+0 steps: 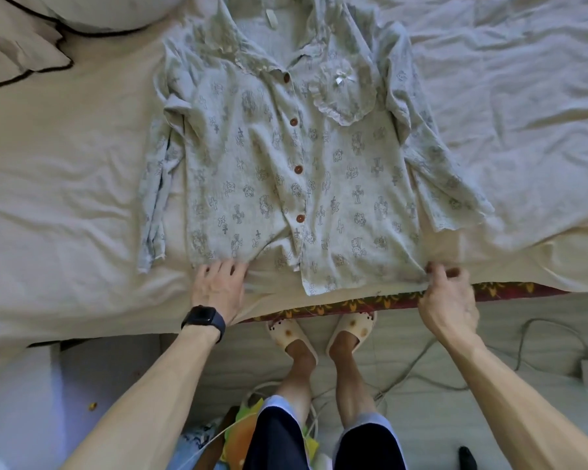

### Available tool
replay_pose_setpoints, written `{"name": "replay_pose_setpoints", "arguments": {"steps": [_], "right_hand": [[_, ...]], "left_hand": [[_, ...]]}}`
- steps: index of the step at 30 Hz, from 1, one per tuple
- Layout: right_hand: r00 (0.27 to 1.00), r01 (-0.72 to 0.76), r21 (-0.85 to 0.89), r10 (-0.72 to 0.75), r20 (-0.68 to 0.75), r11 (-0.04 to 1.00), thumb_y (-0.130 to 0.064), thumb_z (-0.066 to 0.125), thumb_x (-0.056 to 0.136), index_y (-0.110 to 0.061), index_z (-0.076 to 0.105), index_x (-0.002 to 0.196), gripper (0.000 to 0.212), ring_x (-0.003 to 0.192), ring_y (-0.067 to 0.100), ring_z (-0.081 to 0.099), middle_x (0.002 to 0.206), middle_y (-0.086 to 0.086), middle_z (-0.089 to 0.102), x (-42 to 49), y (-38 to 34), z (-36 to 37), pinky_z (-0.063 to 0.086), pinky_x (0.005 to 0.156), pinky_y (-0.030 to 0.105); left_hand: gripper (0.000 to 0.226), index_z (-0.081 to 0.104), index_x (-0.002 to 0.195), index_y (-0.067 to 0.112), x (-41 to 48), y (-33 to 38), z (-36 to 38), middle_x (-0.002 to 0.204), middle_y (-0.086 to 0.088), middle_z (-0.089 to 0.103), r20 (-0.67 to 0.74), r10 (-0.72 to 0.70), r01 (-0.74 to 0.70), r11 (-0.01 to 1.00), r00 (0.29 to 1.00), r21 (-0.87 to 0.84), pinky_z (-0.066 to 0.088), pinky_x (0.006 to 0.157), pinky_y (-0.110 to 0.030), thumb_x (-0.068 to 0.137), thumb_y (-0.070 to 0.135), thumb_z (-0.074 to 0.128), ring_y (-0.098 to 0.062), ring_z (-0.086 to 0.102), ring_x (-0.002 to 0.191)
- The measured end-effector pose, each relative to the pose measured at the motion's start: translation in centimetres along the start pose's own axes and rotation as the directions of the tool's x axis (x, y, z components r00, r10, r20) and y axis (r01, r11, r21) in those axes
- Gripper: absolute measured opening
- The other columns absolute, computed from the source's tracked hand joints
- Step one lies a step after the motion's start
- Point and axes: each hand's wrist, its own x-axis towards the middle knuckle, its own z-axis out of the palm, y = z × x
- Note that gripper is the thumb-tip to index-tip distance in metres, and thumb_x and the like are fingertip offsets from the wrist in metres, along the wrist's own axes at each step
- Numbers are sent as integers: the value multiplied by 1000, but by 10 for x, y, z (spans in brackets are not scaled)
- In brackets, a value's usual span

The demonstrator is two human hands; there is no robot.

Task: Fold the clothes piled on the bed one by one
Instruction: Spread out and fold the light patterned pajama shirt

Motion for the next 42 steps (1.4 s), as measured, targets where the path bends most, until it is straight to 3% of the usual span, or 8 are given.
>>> {"name": "replay_pose_setpoints", "arguments": {"steps": [8, 12, 20, 24, 28, 31, 36, 42], "right_hand": [[914, 403, 259, -372, -160, 878, -39, 72, 89, -10, 56, 118, 43, 90, 23, 60, 104, 3, 60, -78, -125, 33, 50, 73, 37], [975, 95, 522, -185, 123, 848, -72, 53, 91, -26, 52, 109, 50, 88, 9, 58, 96, -13, 61, -73, -183, 52, 43, 76, 32], [983, -173, 765, 56, 176, 621, -36, 50, 92, -19, 53, 87, 18, 69, 14, 74, 77, 2, 72, -75, -183, 64, 57, 54, 31], [964, -223, 638, 68, 259, 737, -36, 56, 97, -23, 53, 94, 14, 72, 18, 73, 81, 1, 71, -79, -170, 72, 62, 73, 48], [925, -233, 621, -27, 380, 748, -43, 70, 92, -21, 61, 111, 30, 92, 17, 68, 103, -4, 68, -72, -171, 73, 58, 89, 47], [929, -166, 584, -72, 362, 795, -39, 74, 88, -21, 69, 98, 21, 88, 18, 68, 92, -4, 72, -70, -171, 77, 56, 85, 45], [943, -197, 559, -1, 333, 805, -45, 69, 92, -21, 65, 97, 25, 88, 20, 67, 93, -2, 71, -71, -164, 87, 52, 80, 39], [962, -226, 514, 107, 251, 827, -41, 68, 91, -26, 58, 94, 19, 91, 19, 66, 91, -10, 67, -79, -134, 87, 48, 82, 36]], "left_hand": [[56, 54, 124, 10, -37, -30, 17, 121, -18, 51, 169, -376, 406, 888, 911, -215, 48, 81, -49, 77, 26, 80, -39, 57, 103], [42, 56, 125, 17, -26, -46, 19, 114, -10, 60, 134, -333, 359, 884, 933, -300, 47, 79, -41, 84, 22, 66, -34, 59, 102], [25, 60, 117, 19, -47, -96, 26, 102, -8, 65, 133, -512, 498, 686, 848, -530, 41, 62, -35, 94, 12, 52, -34, 60, 84], [33, 56, 127, 18, -64, -98, 39, 106, -12, 66, 304, -469, 555, 626, 829, -548, 40, 65, -33, 98, 7, 47, -36, 63, 91], [28, 55, 115, 25, -54, -89, 41, 111, 0, 64, 496, -516, 699, 347, 699, -625, 48, 82, -35, 91, 10, 53, -30, 61, 100], [7, 52, 92, 32, -40, -80, 35, 86, 13, 59, 521, -598, 722, 146, 609, -677, 38, 69, -29, 93, 35, 58, -25, 61, 89], [35, 47, 81, 20, -32, -81, 32, 78, -5, 59, 435, -582, 700, 370, 687, -612, 38, 57, -31, 98, 50, 51, -29, 58, 72], [42, 48, 126, 10, -40, -57, 18, 120, -20, 54, 255, -666, 693, 552, 701, -464, 43, 77, -45, 87, 13, 63, -40, 55, 104]]}}
